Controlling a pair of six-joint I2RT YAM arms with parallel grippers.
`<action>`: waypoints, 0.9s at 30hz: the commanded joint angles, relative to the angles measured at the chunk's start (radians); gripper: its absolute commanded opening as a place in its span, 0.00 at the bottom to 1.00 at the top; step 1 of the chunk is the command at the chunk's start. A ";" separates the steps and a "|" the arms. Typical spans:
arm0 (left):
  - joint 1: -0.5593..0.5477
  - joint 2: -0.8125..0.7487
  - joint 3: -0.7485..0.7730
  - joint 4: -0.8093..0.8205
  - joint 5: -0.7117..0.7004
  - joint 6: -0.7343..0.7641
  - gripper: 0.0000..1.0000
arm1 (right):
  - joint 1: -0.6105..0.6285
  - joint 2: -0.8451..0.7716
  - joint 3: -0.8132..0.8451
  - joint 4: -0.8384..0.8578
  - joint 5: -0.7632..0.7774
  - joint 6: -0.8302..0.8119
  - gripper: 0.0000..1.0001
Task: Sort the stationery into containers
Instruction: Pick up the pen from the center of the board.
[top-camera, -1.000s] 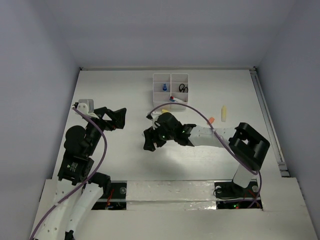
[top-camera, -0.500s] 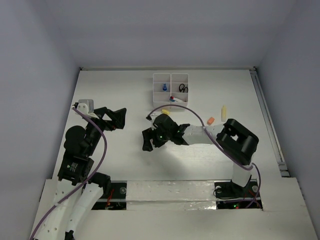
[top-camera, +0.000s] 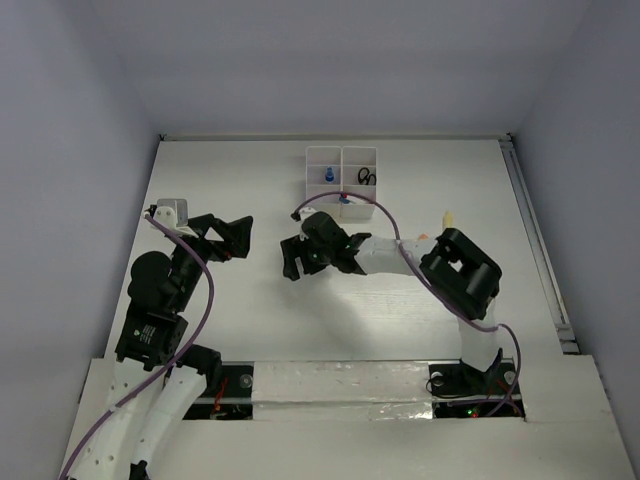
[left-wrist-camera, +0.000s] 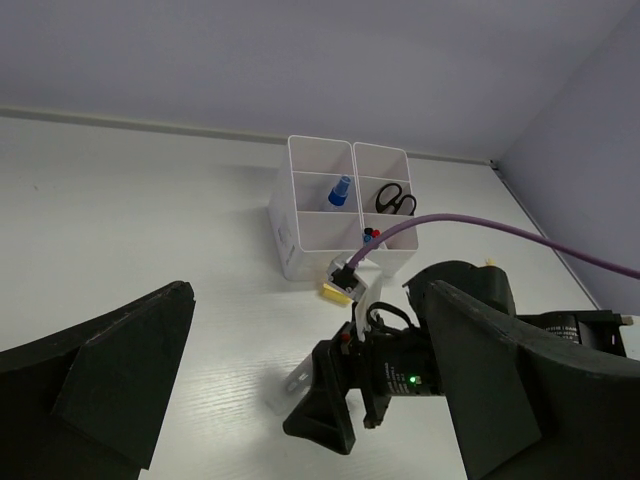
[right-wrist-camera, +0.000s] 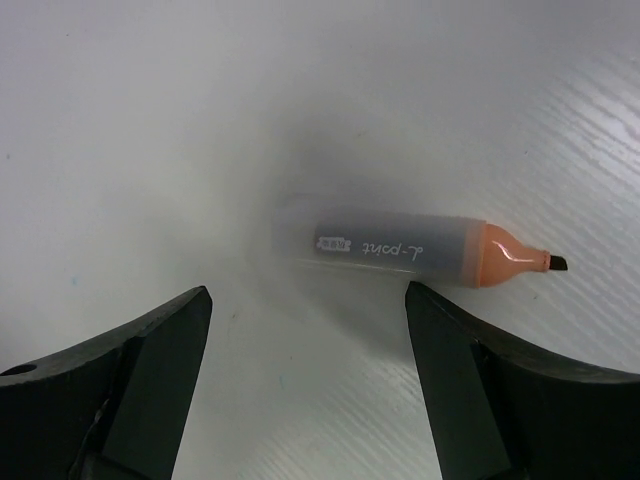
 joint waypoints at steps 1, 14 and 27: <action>0.005 0.002 -0.008 0.053 0.014 0.002 0.99 | 0.000 0.049 0.045 -0.110 0.088 -0.029 0.85; 0.005 -0.001 -0.008 0.054 0.018 -0.001 0.99 | 0.000 0.193 0.266 -0.259 0.237 -0.047 0.88; 0.005 0.002 -0.008 0.050 -0.009 -0.007 0.99 | 0.000 0.320 0.424 -0.339 0.251 -0.064 0.57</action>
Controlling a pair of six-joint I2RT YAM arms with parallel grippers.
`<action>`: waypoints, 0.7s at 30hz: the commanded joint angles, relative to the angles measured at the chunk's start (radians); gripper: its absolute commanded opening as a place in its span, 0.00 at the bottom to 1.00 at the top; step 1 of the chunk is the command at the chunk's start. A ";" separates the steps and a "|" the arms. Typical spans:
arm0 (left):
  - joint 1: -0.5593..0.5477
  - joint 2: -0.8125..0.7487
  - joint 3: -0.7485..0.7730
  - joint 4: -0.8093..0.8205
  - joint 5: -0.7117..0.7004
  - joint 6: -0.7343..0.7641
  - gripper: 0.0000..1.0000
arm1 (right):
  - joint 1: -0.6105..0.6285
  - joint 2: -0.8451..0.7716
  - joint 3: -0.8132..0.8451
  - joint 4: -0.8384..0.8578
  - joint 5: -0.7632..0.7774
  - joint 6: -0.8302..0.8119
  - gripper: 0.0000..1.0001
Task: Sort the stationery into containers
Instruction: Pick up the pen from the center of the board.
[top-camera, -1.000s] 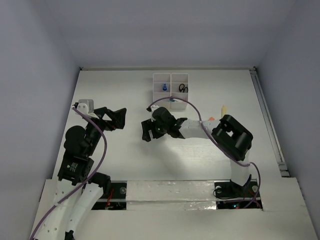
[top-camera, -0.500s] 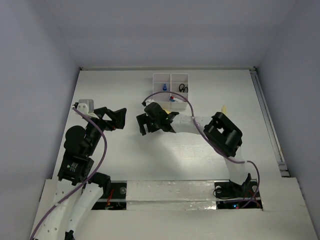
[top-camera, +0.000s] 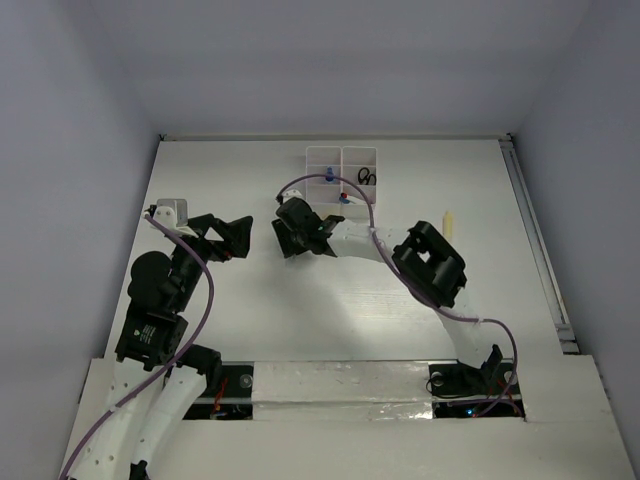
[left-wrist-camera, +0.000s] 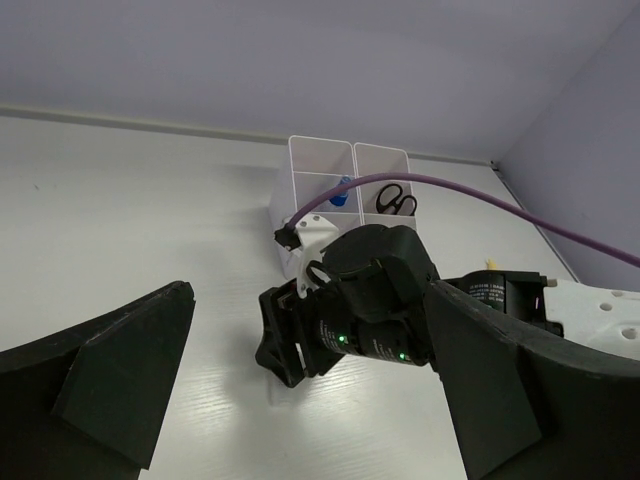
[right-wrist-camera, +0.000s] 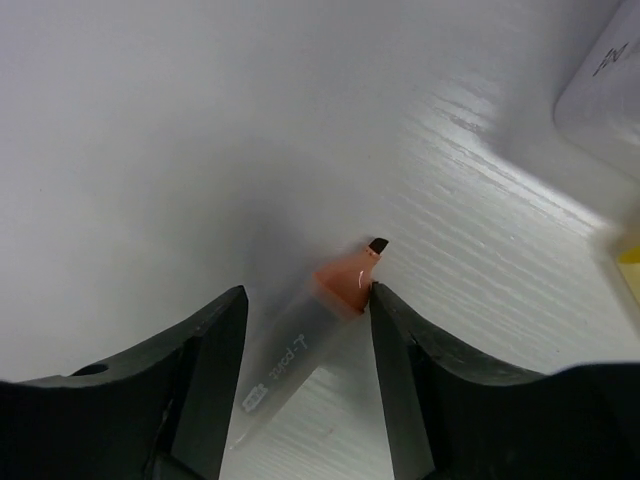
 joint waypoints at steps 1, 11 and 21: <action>0.005 0.000 -0.007 0.048 -0.011 -0.008 0.99 | -0.001 0.086 0.026 -0.113 0.006 -0.002 0.57; 0.005 0.002 -0.002 0.027 -0.001 -0.062 0.99 | -0.001 0.063 0.017 -0.103 0.011 0.015 0.26; 0.005 -0.033 -0.057 0.011 0.033 -0.129 0.99 | -0.001 0.025 -0.026 -0.125 -0.006 0.007 0.68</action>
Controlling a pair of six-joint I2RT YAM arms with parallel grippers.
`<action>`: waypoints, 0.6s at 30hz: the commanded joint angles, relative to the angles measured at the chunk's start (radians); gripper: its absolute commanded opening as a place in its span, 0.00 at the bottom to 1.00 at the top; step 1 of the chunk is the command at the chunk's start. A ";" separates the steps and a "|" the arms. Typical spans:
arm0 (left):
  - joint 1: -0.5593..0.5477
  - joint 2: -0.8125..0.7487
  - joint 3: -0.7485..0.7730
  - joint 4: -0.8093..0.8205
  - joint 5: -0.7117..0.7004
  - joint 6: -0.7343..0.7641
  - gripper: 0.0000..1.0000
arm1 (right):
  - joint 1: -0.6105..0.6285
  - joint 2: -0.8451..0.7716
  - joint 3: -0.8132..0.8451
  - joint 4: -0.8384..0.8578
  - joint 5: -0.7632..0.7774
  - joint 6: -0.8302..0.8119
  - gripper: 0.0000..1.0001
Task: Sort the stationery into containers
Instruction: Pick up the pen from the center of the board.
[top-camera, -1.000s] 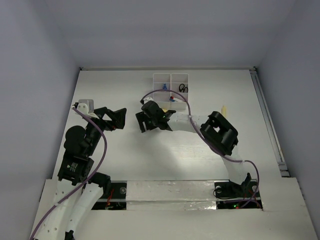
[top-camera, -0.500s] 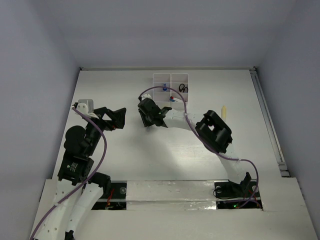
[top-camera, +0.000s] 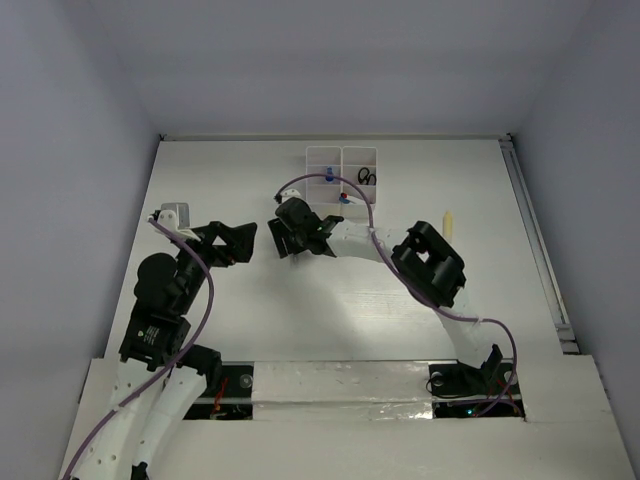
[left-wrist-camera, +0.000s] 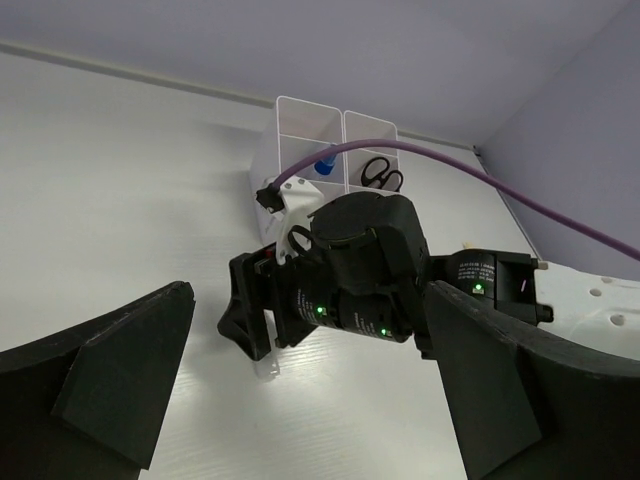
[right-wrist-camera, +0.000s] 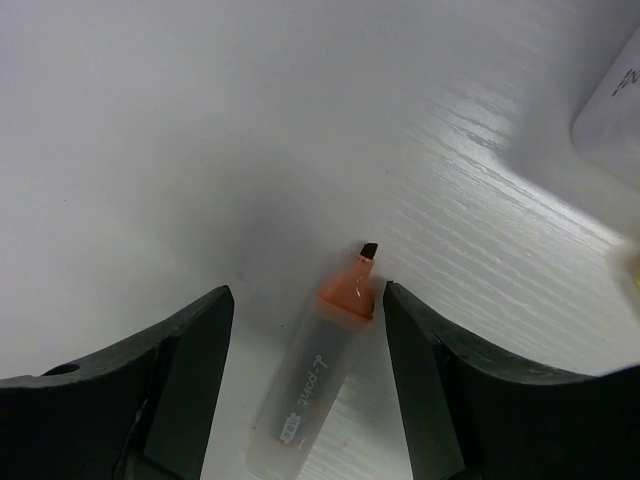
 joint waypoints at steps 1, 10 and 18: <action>0.005 -0.012 -0.009 0.037 0.020 -0.041 0.99 | -0.002 0.002 -0.050 -0.140 -0.016 0.011 0.68; 0.005 0.014 0.000 0.041 0.027 -0.033 0.99 | 0.008 -0.012 -0.073 -0.160 -0.007 0.025 0.51; 0.005 0.016 0.000 0.029 0.029 -0.030 0.99 | 0.018 0.028 -0.042 -0.131 -0.034 0.025 0.13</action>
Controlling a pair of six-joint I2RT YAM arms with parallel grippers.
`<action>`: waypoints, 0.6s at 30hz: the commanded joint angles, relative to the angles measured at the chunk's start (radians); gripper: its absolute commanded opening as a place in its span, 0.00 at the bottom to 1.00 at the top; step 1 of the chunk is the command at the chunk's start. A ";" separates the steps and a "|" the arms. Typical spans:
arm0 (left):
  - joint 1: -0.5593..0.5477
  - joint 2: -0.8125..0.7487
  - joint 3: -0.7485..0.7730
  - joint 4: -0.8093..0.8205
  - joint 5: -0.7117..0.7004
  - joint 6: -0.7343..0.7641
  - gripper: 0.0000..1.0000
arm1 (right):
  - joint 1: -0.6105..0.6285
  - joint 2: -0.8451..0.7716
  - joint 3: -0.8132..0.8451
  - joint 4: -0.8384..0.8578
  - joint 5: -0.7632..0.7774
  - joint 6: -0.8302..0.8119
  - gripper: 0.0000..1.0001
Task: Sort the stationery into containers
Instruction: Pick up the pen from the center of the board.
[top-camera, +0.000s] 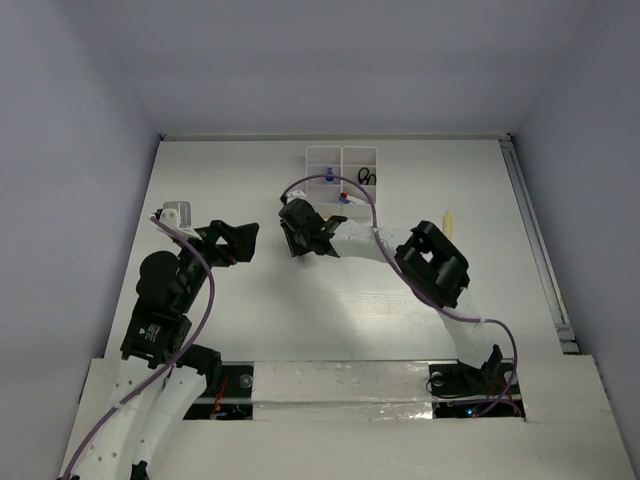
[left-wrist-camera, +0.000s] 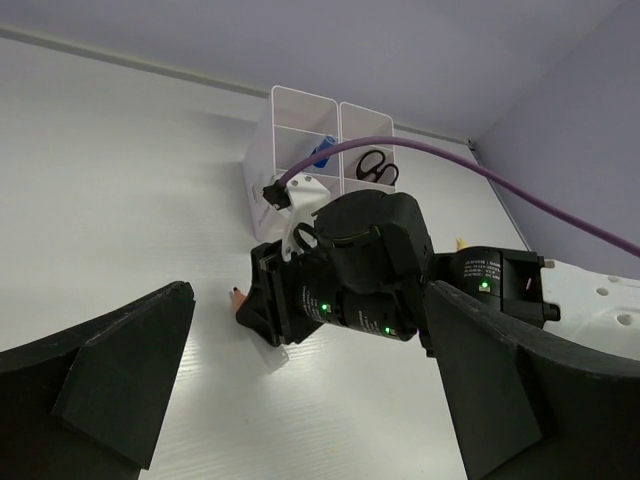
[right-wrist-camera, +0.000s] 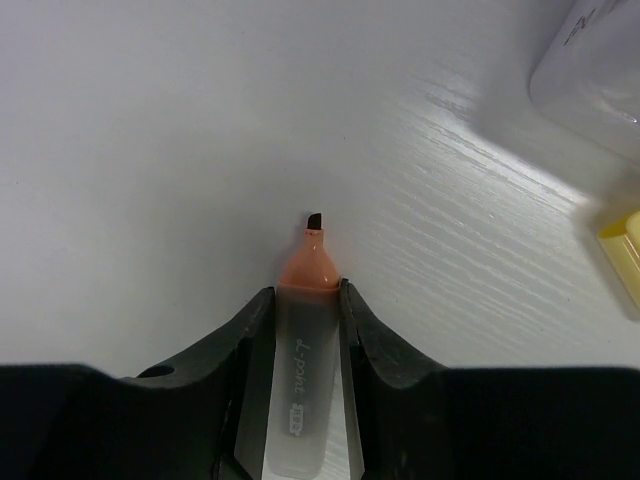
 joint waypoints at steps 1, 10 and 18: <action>0.005 0.003 0.004 0.026 0.015 -0.001 0.99 | 0.019 0.047 -0.007 -0.094 -0.030 0.007 0.08; 0.005 0.052 -0.095 0.088 0.260 -0.104 0.96 | -0.018 -0.331 -0.265 0.220 -0.025 -0.016 0.03; 0.005 0.119 -0.250 0.421 0.474 -0.319 0.92 | -0.018 -0.540 -0.352 0.377 -0.142 0.024 0.03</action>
